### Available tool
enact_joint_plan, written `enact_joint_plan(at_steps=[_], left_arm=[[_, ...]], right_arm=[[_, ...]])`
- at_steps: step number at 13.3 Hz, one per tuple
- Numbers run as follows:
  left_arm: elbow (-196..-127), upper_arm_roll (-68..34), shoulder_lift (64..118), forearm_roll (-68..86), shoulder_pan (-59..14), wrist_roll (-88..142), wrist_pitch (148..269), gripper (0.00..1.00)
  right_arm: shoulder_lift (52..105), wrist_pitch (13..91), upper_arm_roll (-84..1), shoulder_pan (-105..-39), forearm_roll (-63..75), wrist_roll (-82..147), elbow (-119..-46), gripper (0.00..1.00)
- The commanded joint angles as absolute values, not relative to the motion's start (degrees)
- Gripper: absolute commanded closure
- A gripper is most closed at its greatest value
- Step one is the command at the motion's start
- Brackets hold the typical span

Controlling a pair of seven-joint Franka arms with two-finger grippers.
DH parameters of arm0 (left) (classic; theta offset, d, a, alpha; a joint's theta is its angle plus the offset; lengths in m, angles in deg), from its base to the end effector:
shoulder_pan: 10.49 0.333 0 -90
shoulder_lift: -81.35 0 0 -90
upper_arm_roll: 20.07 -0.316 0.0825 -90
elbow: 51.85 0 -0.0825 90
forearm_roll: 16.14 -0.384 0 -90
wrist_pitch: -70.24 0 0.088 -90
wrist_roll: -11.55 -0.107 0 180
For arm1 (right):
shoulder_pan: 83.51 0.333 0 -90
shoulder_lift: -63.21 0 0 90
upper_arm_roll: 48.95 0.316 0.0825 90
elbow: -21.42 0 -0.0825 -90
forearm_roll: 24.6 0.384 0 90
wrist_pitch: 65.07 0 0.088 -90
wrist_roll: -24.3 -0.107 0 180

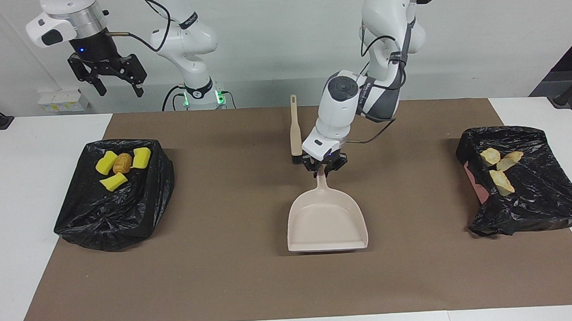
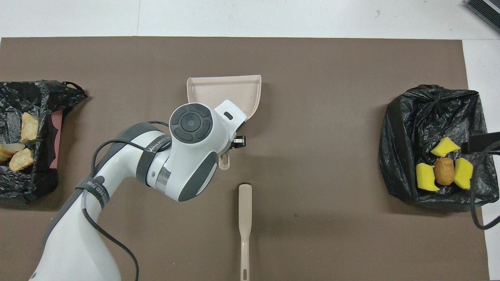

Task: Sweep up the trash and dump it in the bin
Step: 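Bring the empty dustpan back to the table center with the left gripper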

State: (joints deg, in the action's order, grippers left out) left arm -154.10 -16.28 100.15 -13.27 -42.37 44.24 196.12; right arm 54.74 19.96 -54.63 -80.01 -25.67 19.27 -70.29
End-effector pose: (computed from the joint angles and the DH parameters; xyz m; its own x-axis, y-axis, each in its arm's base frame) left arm 0.5274 -0.3767 0.3795 0.9992 -0.0182 0.0357 -0.0216 -0.9948 0.0992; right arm 0.4976 -0.0256 0.6802 0.9915 -0.1265 0.0307 -0.1266 -0.9920 0.0013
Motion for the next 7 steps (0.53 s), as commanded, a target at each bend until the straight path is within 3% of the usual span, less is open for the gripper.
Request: enact_joint_plan(at_steps=[1, 2, 3, 4, 5, 7], left_arm=[[-148.54, -17.43, 104.12, -12.00, -44.68, 47.23, 196.80, 1.00], [-148.36, -17.43, 104.12, -12.44, -44.68, 48.02, 196.80, 1.00], [-148.70, -17.43, 104.03, -12.53, -44.68, 48.03, 196.71, 0.94], [-148.88, -17.43, 104.03, -12.53, -44.68, 47.94, 196.63, 0.68], [-149.32, -17.43, 103.94, -12.36, -44.33, 48.20, 196.97, 0.01], [-149.67, -17.43, 103.94, -12.44, -43.98, 48.03, 196.37, 0.00]], right_arm=[[54.25, 19.39, -54.31, -80.53, -24.77, 20.53, -70.68, 0.00], [54.25, 19.39, -54.31, -80.61, -24.77, 20.61, -70.68, 0.00], [54.34, 19.39, -54.31, -80.53, -24.77, 20.53, -70.68, 0.00], [54.34, 19.39, -54.31, -80.61, -24.77, 20.53, -70.68, 0.00], [54.25, 19.39, -54.31, -80.61, -24.77, 20.61, -70.68, 0.00], [54.34, 19.39, -54.31, -80.61, -24.77, 20.53, -70.68, 0.00]])
